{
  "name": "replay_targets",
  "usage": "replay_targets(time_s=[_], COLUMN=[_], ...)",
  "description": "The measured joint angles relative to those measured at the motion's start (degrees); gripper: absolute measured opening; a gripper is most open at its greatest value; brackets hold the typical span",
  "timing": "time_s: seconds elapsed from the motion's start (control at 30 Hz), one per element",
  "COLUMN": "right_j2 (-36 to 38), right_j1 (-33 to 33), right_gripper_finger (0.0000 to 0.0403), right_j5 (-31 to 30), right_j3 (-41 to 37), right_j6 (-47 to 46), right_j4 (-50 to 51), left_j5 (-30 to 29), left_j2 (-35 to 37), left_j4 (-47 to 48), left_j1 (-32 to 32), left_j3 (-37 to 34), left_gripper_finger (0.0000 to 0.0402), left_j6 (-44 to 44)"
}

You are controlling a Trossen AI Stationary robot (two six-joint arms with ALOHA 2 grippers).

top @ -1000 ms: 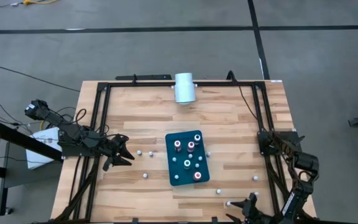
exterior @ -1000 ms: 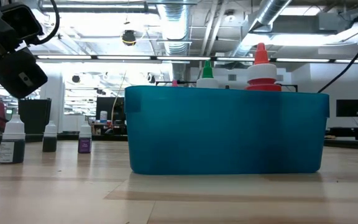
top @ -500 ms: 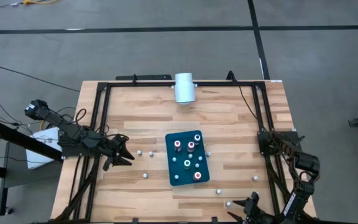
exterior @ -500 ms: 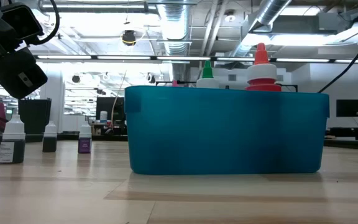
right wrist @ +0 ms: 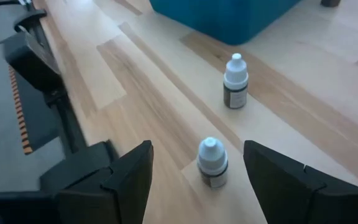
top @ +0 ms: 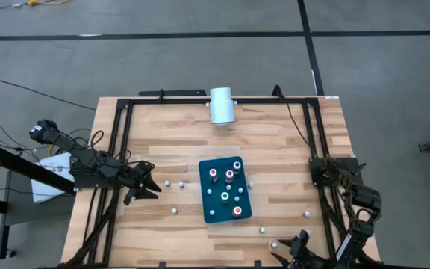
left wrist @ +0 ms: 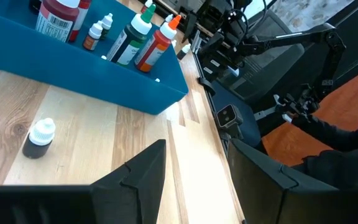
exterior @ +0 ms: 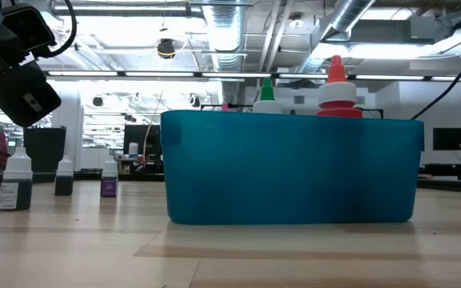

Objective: Pick & Place food coloring
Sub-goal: Put the small black food coloring bottle into the blue bin

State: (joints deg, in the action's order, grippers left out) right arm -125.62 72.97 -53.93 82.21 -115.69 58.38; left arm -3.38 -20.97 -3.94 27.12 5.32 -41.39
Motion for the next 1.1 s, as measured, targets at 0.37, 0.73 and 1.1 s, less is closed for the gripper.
replay_targets(time_s=[0.37, 0.73, 1.1], right_j2=[-3.56, -3.61, -3.61], right_j1=[-1.93, -2.86, -2.99], right_gripper_finger=[0.024, 0.024, 0.024], right_j5=[-0.5, -3.32, -1.37], right_j3=[-0.09, -0.09, -0.09], right_j6=[0.14, 2.12, 1.63], right_j4=[-4.65, -4.69, -4.53], left_j5=[-0.02, 0.0, -0.14], left_j2=[0.01, 0.0, 0.0], left_j4=[-0.27, -0.29, -0.27], left_j1=[0.01, 0.0, 0.02], left_j3=[0.02, 0.0, 0.01], left_gripper_finger=[0.0165, 0.0165, 0.0165], left_j6=[-0.35, -2.15, -2.63])
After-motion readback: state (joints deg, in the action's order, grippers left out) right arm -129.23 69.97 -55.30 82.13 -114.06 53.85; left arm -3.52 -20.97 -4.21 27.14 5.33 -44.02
